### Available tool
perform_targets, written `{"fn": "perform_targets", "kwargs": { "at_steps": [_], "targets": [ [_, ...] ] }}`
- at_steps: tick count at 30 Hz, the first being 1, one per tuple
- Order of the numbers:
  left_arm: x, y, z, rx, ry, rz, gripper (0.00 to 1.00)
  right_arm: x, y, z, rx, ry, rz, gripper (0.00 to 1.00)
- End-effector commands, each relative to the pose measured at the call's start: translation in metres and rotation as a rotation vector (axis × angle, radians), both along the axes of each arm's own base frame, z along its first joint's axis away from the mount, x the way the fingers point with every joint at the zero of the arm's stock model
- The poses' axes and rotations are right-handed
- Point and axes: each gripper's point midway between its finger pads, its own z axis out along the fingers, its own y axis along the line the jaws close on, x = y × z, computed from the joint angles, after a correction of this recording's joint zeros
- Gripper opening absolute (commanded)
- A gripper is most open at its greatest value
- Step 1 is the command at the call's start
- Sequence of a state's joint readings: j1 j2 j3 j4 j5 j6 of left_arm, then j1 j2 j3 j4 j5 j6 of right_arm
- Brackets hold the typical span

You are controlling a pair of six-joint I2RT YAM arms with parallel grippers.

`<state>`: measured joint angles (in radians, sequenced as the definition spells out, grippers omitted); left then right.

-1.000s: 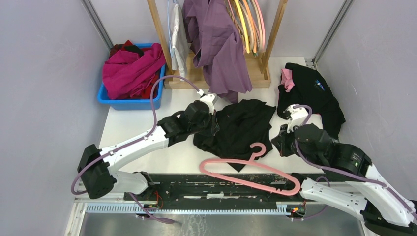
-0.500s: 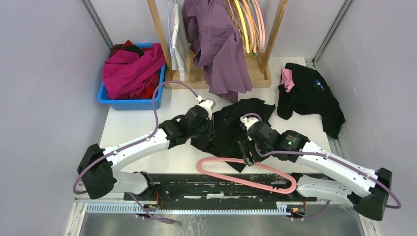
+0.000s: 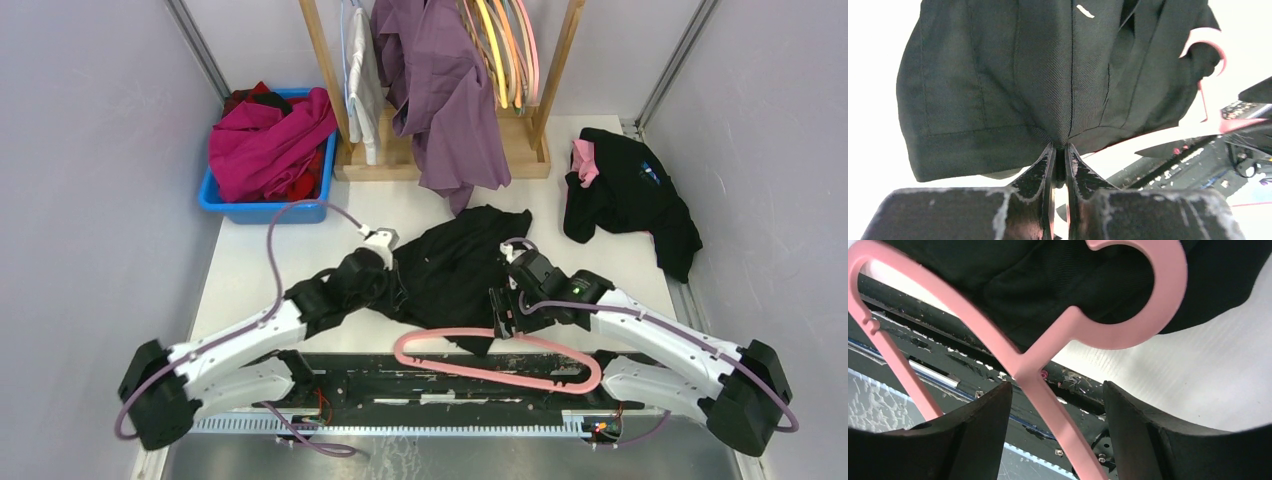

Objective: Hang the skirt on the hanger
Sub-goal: Hang the skirt on the hanger.

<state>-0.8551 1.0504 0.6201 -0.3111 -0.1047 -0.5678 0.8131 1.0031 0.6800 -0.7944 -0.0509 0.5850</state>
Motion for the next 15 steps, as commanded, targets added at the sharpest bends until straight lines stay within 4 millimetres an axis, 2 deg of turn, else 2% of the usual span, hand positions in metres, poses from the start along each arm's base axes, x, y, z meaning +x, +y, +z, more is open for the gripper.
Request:
{"fn": "perform_targets", "kwargs": {
  "at_steps": [1, 4, 6, 9, 12, 15],
  "targets": [
    [-0.007, 0.013, 0.03, -0.142, -0.042, 0.098, 0.16, 0.008, 0.019, 0.001, 0.073, -0.008, -0.004, 0.73],
    [-0.018, 0.019, 0.036, -0.182, -0.028, 0.1, 0.16, 0.008, 0.027, -0.006, 0.095, 0.018, 0.015, 0.73],
    [-0.022, 0.021, 0.033, -0.197, -0.021, 0.103, 0.16, 0.007, 0.037, -0.012, 0.138, 0.044, 0.03, 0.72],
    [-0.022, 0.02, 0.028, -0.194, -0.015, 0.104, 0.16, 0.006, 0.06, -0.017, 0.235, 0.081, 0.065, 0.72],
    [-0.019, 0.016, 0.026, -0.186, -0.015, 0.094, 0.16, 0.0, 0.081, -0.017, 0.349, 0.128, 0.112, 0.67],
    [-0.017, 0.013, 0.028, -0.183, -0.021, 0.085, 0.16, -0.007, 0.094, -0.017, 0.429, 0.172, 0.145, 0.65]
  ]
}}
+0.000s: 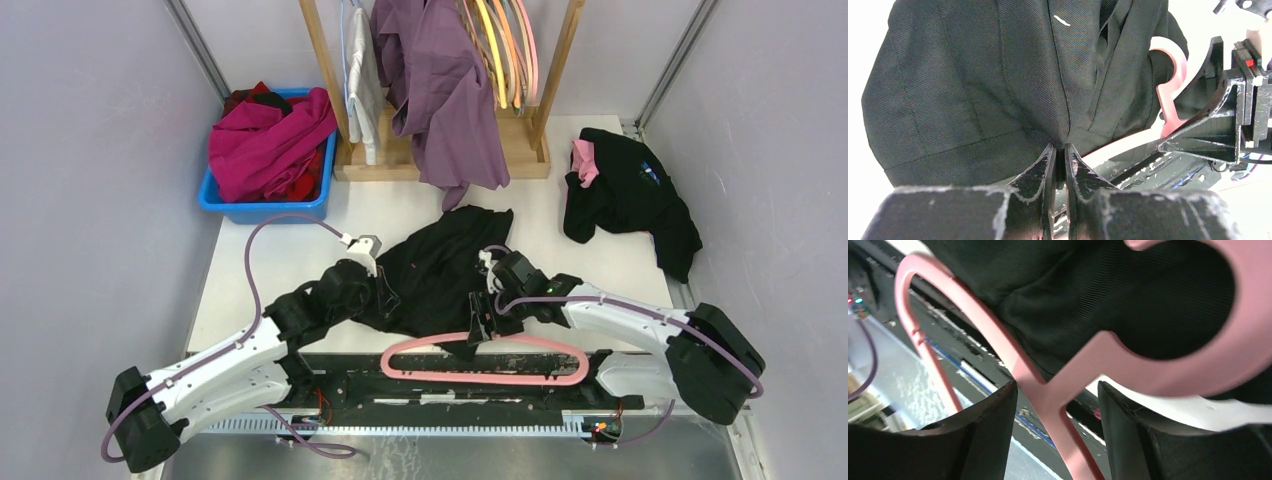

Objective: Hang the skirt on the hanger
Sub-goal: Hang the skirt on the hanger.

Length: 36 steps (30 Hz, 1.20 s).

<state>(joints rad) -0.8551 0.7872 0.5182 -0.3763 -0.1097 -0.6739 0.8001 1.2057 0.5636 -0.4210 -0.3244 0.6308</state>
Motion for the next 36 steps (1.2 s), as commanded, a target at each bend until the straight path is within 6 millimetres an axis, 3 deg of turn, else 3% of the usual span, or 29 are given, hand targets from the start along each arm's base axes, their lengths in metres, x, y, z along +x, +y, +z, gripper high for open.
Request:
{"fn": "perform_targets", "kwargs": {
  "at_steps": [1, 3, 7, 11, 12, 16, 21, 26, 31, 36],
  "targets": [
    [0.006, -0.008, 0.012, -0.047, -0.012, 0.014, 0.17, -0.002, 0.042, 0.018, 0.246, 0.033, 0.062, 0.65],
    [0.007, -0.009, 0.012, -0.044, -0.017, 0.011, 0.17, -0.006, 0.045, 0.015, 0.274, 0.057, 0.077, 0.59],
    [0.009, -0.011, 0.015, -0.046, -0.024, 0.007, 0.17, -0.007, 0.051, 0.021, 0.337, 0.076, 0.086, 0.28],
    [0.012, -0.015, 0.024, -0.043, -0.033, -0.006, 0.18, 0.001, 0.052, 0.058, 0.355, -0.007, 0.108, 0.06],
    [0.013, -0.016, 0.027, -0.036, -0.036, -0.009, 0.18, -0.001, 0.044, 0.064, 0.31, -0.019, 0.108, 0.03],
    [0.02, -0.021, 0.042, -0.013, -0.059, -0.031, 0.19, 0.006, 0.023, 0.103, 0.244, -0.152, 0.103, 0.01],
    [0.027, -0.034, 0.063, -0.017, -0.08, -0.068, 0.21, 0.01, 0.001, 0.132, 0.198, -0.275, 0.073, 0.01],
    [0.032, -0.049, 0.089, -0.049, -0.104, -0.107, 0.22, 0.02, -0.024, 0.142, 0.097, -0.382, 0.028, 0.01],
    [0.039, -0.065, 0.115, -0.081, -0.133, -0.146, 0.23, 0.027, -0.037, 0.155, 0.014, -0.466, 0.012, 0.01],
    [0.042, -0.07, 0.115, -0.066, -0.131, -0.165, 0.28, 0.032, -0.049, 0.168, -0.06, -0.555, -0.009, 0.01]
  ]
}}
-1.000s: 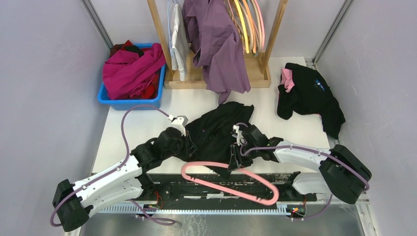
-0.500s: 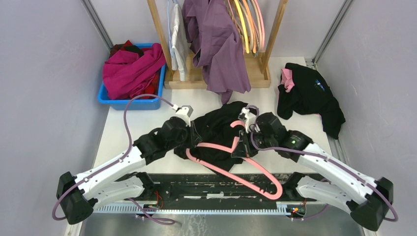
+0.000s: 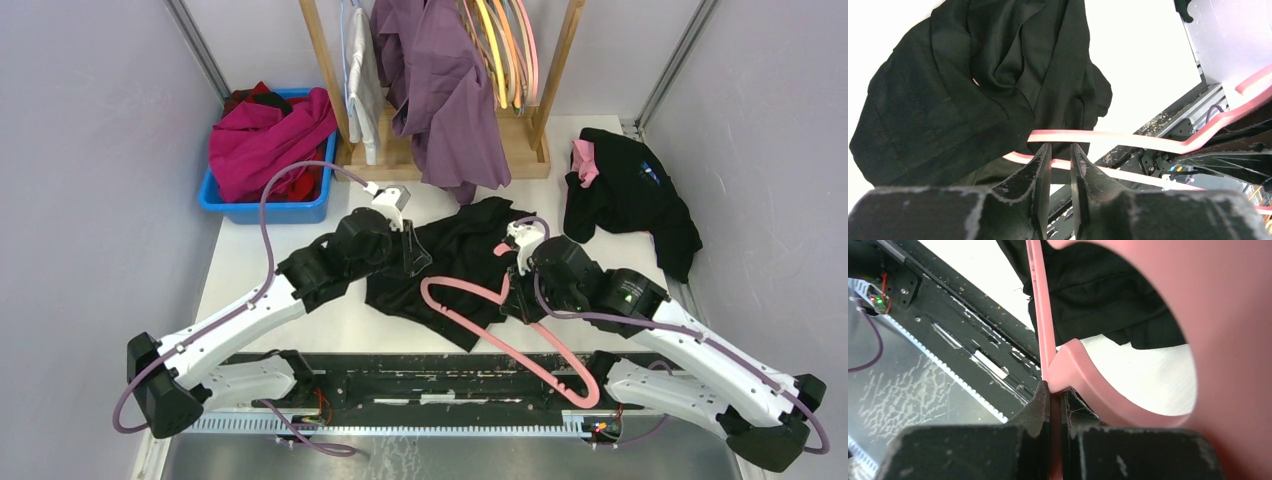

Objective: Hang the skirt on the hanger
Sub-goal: Hang the skirt on the hanger.

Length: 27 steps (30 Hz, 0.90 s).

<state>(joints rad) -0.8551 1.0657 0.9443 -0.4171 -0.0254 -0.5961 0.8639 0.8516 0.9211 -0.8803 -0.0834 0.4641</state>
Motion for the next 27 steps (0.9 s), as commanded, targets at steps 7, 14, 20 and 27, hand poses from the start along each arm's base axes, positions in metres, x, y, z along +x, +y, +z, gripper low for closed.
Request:
{"fn": "perform_targets", "kwargs": {
  "at_steps": [7, 14, 20, 27],
  "targets": [
    [-0.006, 0.022, -0.049, 0.144, 0.011, -0.015, 0.44, 0.023, -0.038, 0.021, -0.162, -0.188, -0.129, 0.01],
    [-0.006, 0.036, -0.096, 0.264, 0.013, 0.019, 0.49, 0.018, -0.043, 0.022, -0.157, -0.185, -0.126, 0.01],
    [0.026, 0.03, -0.096, 0.361, -0.129, 0.111, 0.51, 0.016, -0.044, 0.021, -0.161, -0.18, -0.122, 0.01],
    [0.047, 0.039, -0.097, 0.457, -0.28, 0.197, 0.51, 0.013, -0.045, 0.019, -0.149, -0.171, -0.12, 0.01]
  ]
}}
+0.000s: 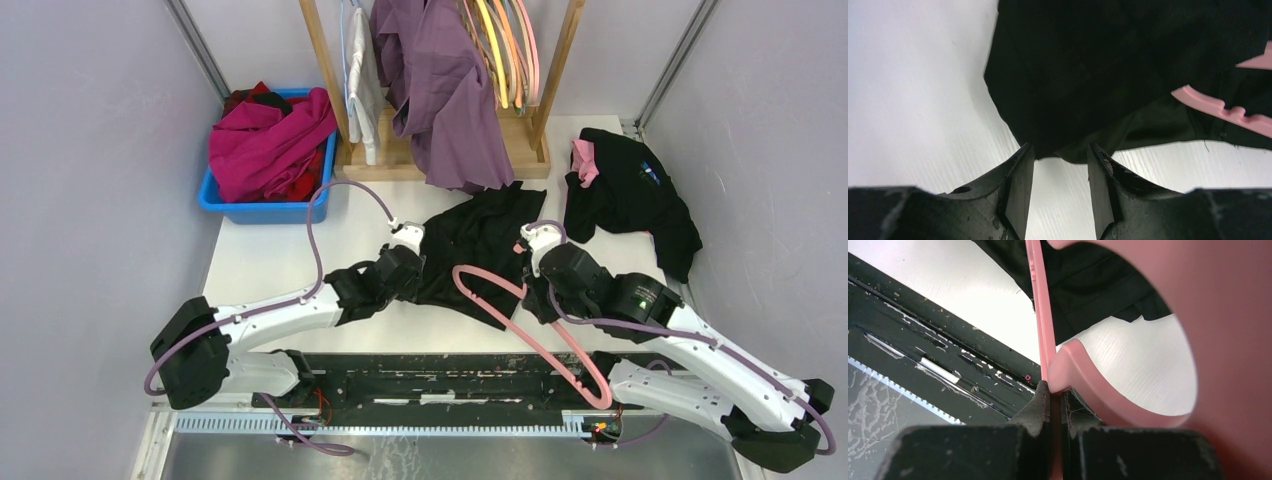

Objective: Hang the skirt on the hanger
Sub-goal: Hang the skirt on the hanger.

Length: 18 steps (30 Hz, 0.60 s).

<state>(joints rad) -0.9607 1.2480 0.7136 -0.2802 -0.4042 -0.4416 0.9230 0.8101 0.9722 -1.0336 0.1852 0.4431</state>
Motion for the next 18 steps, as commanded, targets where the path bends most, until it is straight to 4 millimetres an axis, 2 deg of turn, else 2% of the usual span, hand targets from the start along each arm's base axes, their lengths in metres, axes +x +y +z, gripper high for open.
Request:
{"fn": "perform_targets", "kwargs": {
  "at_steps": [1, 3, 5, 10, 12, 15, 18],
  "targets": [
    [0.033, -0.001, 0.032, 0.004, -0.221, 0.047, 0.51, 0.003, 0.0, 0.014, 0.034, -0.046, -0.008, 0.01],
    [0.038, 0.002, 0.033, 0.013, -0.259, 0.065, 0.52, 0.003, 0.001, 0.013, 0.039, -0.041, -0.004, 0.01],
    [0.04, -0.004, 0.03, -0.004, -0.276, 0.032, 0.53, 0.002, 0.002, 0.014, 0.045, -0.041, -0.002, 0.01],
    [0.025, -0.039, 0.006, -0.024, -0.172, -0.161, 0.55, 0.002, 0.003, 0.016, 0.057, -0.043, 0.005, 0.01],
    [0.019, -0.048, 0.003, -0.057, -0.149, -0.209, 0.57, 0.001, 0.004, 0.016, 0.057, -0.042, 0.006, 0.01],
    [0.013, -0.052, 0.004, -0.104, -0.153, -0.24, 0.67, 0.001, 0.004, 0.014, 0.055, -0.036, 0.009, 0.01],
    [0.02, -0.045, 0.001, -0.053, -0.175, -0.213, 0.69, 0.0, 0.004, 0.014, 0.059, -0.033, 0.011, 0.01]
  ]
}}
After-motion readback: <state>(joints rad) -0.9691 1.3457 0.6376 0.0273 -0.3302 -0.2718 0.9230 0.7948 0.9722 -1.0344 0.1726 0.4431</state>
